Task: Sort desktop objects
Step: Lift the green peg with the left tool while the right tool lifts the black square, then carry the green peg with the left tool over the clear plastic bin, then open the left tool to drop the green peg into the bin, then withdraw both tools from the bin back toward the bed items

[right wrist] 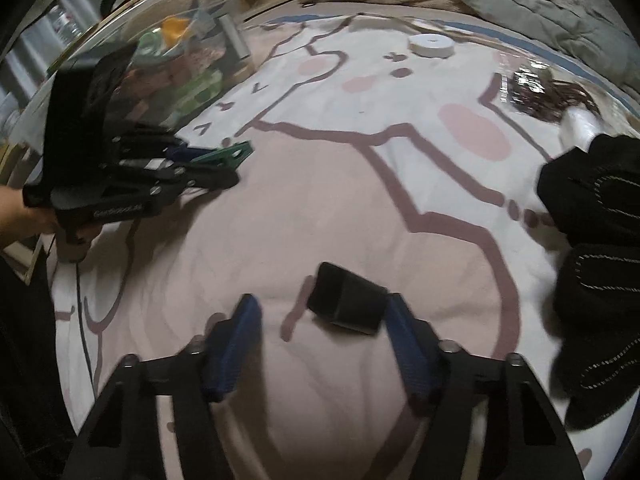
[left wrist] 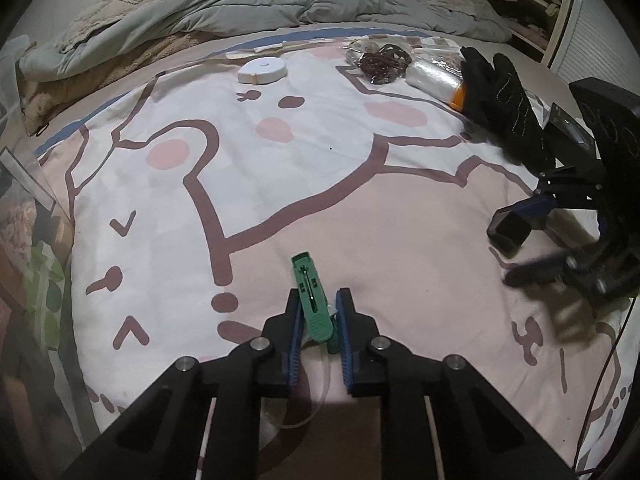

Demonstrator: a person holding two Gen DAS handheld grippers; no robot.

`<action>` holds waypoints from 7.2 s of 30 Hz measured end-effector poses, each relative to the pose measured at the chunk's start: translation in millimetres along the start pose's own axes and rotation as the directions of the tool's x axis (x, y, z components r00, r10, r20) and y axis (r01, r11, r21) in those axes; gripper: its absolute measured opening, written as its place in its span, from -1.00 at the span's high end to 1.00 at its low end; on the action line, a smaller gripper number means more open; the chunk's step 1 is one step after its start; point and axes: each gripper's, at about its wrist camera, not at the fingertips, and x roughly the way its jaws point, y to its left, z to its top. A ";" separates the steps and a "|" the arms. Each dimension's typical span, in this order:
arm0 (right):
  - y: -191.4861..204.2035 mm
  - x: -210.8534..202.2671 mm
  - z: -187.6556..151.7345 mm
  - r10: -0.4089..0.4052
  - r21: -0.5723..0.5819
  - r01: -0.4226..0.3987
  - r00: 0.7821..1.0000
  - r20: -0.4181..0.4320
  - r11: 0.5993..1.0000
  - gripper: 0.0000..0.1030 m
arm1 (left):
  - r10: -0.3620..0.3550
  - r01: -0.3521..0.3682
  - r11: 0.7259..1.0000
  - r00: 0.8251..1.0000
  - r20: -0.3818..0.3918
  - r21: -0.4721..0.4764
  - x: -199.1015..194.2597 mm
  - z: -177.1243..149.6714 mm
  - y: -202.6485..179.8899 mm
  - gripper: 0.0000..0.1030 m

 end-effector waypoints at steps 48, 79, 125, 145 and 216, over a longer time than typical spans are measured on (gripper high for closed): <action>64.3 -170.1 85.4 -0.276 0.150 0.240 0.911 0.305 0.959 0.27 | -0.121 0.089 0.986 0.964 0.236 0.142 -215.2 28.3 -6.0 0.79; 200.6 -173.6 179.7 -0.108 0.054 0.094 0.880 0.463 0.994 0.27 | 0.149 -0.092 0.985 0.874 0.463 -0.143 -316.6 18.6 109.9 0.79; 259.2 -36.9 241.9 0.063 0.064 -0.078 0.977 0.203 0.995 0.27 | 0.447 -0.368 0.876 0.862 0.237 -0.313 -229.6 -13.7 250.9 -0.27; 245.8 -3.4 268.4 -0.028 0.131 -0.002 0.973 0.229 0.991 -0.40 | 0.404 -0.303 0.886 0.877 0.261 -0.352 -243.3 -20.5 245.4 -0.40; 173.3 -171.0 146.4 -0.531 0.446 0.352 0.757 0.381 0.823 -1.00 | 0.235 -0.128 0.955 0.877 0.420 -0.268 -271.2 31.6 122.8 -0.99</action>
